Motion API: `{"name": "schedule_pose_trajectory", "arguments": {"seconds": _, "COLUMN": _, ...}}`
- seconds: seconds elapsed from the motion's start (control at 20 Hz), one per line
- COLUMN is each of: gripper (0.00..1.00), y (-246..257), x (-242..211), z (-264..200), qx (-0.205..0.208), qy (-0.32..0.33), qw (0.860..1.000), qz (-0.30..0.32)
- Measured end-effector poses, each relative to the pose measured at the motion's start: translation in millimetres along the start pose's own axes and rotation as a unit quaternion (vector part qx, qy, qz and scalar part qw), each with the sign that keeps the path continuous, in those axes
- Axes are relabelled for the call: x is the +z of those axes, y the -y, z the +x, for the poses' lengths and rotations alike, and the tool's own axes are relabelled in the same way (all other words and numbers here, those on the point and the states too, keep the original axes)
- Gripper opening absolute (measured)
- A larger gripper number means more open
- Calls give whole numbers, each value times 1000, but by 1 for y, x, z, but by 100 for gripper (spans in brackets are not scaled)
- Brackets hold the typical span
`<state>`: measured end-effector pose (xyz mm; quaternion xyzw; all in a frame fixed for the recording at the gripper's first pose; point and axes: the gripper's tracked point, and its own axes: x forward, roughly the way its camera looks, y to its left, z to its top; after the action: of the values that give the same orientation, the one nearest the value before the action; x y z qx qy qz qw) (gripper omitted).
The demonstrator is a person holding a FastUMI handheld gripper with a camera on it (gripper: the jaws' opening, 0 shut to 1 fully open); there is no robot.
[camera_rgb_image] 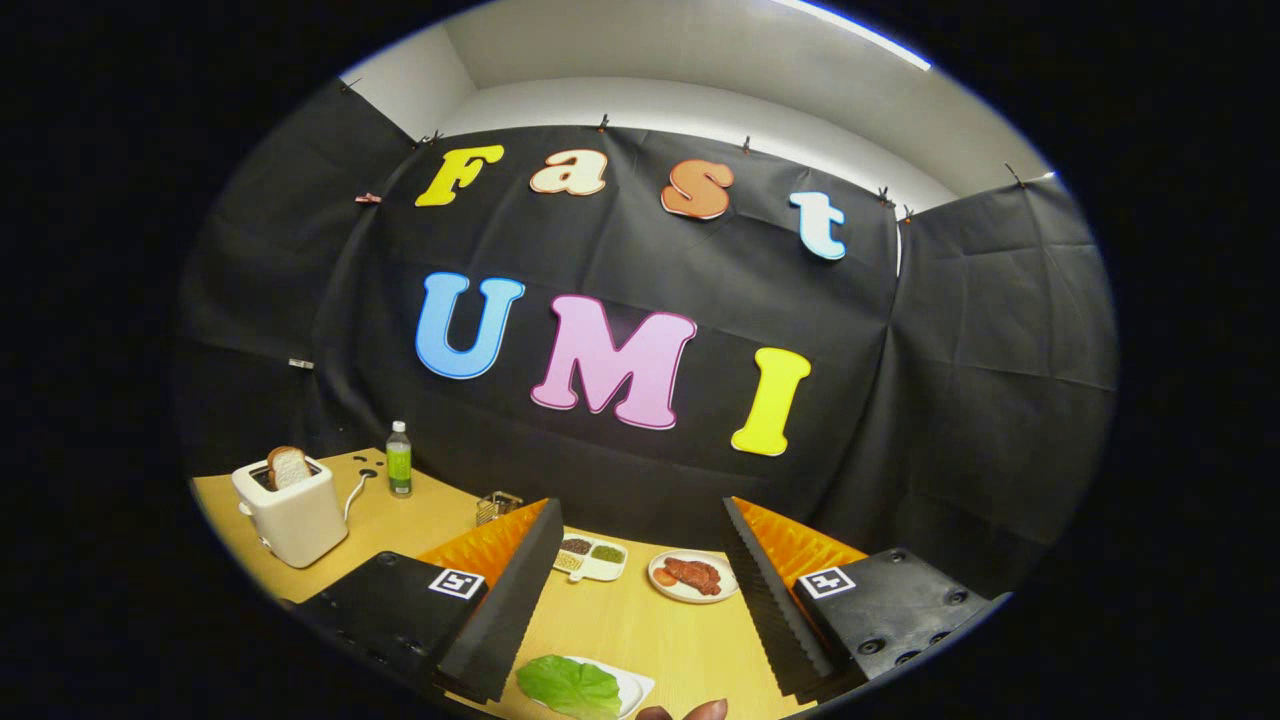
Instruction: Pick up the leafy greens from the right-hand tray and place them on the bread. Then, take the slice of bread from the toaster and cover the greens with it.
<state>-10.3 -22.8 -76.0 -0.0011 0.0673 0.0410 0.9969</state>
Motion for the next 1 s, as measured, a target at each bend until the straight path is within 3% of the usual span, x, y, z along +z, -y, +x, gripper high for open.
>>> {"name": "schedule_pose_trajectory", "arguments": {"seconds": 0.3, "gripper": 98, "y": -23, "x": -101, "z": -3, "qx": 61, "qy": -130, "qw": 990, "qz": -1}}
{"name": "schedule_pose_trajectory", "arguments": {"seconds": 0.7, "gripper": 98, "y": -36, "x": -243, "z": -15, "qx": 115, "qy": -278, "qw": 954, "qz": -4}}
{"name": "schedule_pose_trajectory", "arguments": {"seconds": 1.0, "gripper": 98, "y": -42, "x": -300, "z": -9, "qx": 134, "qy": -343, "qw": 930, "qz": -23}}
